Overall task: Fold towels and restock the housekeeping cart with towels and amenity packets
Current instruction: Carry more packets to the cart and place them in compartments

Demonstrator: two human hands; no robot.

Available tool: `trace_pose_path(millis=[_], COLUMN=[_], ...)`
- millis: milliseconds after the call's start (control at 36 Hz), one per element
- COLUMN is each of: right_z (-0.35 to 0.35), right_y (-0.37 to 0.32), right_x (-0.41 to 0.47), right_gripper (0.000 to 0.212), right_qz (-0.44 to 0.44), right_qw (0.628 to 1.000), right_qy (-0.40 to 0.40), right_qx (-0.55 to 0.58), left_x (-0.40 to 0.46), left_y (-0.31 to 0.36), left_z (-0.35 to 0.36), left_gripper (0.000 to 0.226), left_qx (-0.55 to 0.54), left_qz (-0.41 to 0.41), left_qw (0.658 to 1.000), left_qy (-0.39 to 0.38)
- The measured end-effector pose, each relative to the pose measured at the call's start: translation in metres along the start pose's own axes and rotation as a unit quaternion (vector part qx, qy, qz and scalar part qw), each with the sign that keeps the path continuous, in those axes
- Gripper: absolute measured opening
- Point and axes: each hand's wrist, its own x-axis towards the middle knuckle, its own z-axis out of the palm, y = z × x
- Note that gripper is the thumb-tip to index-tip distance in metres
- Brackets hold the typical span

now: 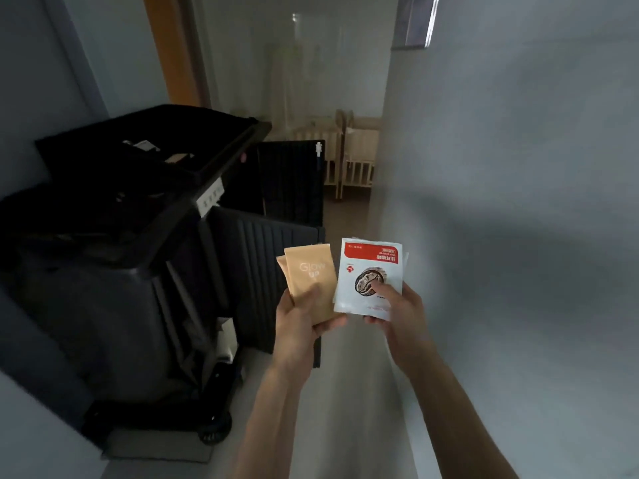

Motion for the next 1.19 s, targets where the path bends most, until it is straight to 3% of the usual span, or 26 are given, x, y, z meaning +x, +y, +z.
trace_pose_path(millis=[306, 528, 833, 1000, 1194], right_z=[0.002, 0.019, 0.098, 0.156, 0.227], right_y=[-0.045, -0.033, -0.034, -0.019, -0.003], right_x=[0.211, 0.343, 0.506, 0.549, 0.598], right_gripper=[0.011, 0.017, 0.017, 0.009, 0.017], right_qz=[-0.033, -0.01, 0.083, 0.124, 0.117], right_qw=[0.999, 0.999, 0.969, 0.936, 0.908], right_qy=[0.023, -0.048, -0.232, -0.328, -0.402], right_qx=[0.007, 0.009, 0.013, 0.012, -0.021], left_x=[0.204, 0.314, 0.432, 0.462, 0.509], left_y=[0.006, 0.005, 0.036, 0.06, 0.08], left_z=[0.074, 0.096, 0.1, 0.081, 0.056], left_gripper=[0.026, 0.03, 0.028, 0.024, 0.019], left_qx=[-0.018, 0.025, 0.059, 0.059, 0.031], left_qz=[-0.005, 0.025, 0.116, 0.149, 0.169], left_qw=[0.999, 0.999, 0.985, 0.967, 0.946], left_qy=[-0.039, -0.023, 0.11, 0.196, 0.273])
